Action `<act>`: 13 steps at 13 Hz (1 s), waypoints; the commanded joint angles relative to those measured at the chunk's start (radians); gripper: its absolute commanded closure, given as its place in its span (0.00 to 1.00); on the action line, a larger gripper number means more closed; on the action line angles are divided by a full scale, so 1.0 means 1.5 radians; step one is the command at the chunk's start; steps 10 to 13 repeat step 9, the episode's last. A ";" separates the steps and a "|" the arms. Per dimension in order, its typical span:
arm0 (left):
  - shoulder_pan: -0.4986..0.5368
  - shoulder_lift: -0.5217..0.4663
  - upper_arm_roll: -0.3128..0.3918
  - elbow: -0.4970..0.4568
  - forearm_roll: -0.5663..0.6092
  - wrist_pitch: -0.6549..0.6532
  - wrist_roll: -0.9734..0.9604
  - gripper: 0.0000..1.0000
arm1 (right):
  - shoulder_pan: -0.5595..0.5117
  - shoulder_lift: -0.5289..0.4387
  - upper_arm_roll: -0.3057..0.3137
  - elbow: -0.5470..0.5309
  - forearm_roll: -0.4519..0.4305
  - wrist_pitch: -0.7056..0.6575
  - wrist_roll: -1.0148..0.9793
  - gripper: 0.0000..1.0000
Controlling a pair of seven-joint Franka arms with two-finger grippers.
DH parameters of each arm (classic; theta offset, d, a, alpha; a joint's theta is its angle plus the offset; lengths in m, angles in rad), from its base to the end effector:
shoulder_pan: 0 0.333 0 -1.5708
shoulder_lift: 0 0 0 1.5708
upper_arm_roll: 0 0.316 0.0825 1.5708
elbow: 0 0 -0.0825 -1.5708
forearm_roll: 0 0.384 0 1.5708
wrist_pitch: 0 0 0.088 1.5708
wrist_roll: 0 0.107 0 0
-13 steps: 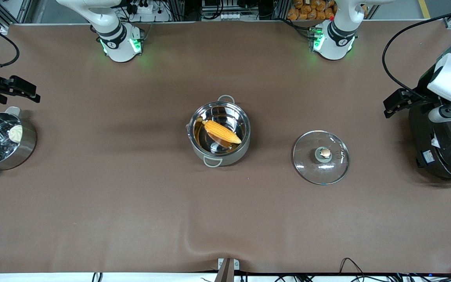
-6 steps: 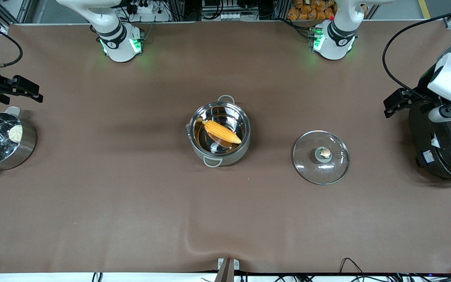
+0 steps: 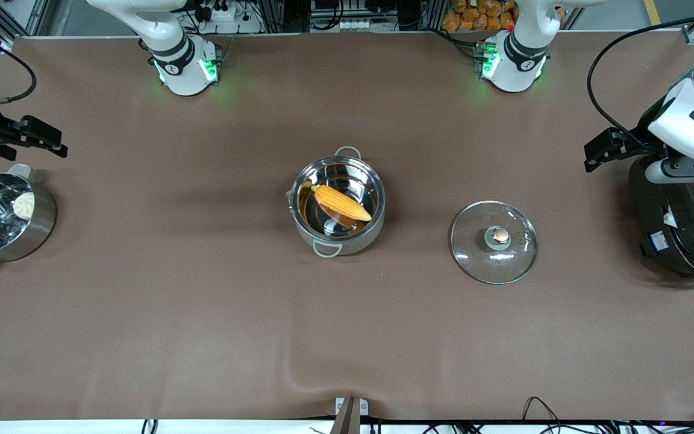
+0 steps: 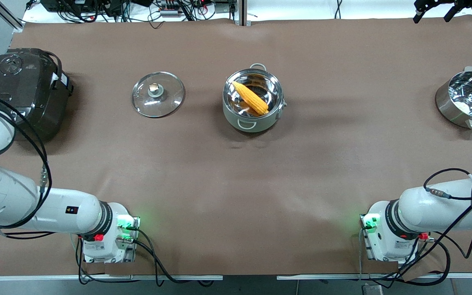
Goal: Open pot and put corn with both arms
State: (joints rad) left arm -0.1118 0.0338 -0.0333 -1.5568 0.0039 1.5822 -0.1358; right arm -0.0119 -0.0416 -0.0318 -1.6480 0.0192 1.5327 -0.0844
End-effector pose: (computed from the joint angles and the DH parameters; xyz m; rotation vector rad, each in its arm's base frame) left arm 0.5599 -0.0811 0.6132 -3.1376 0.0147 0.0124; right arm 0.5354 -0.0216 0.6078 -3.1137 -0.0635 0.1126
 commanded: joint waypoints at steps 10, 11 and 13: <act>0.004 0.005 0.003 0.007 0.032 -0.021 0.018 0.00 | -0.021 -0.019 0.015 -0.015 0.010 -0.010 -0.002 0.00; 0.004 0.005 0.003 0.007 0.032 -0.021 0.018 0.00 | -0.021 -0.019 0.015 -0.015 0.010 -0.010 -0.002 0.00; 0.004 0.005 0.003 0.007 0.032 -0.021 0.018 0.00 | -0.021 -0.019 0.015 -0.015 0.010 -0.010 -0.002 0.00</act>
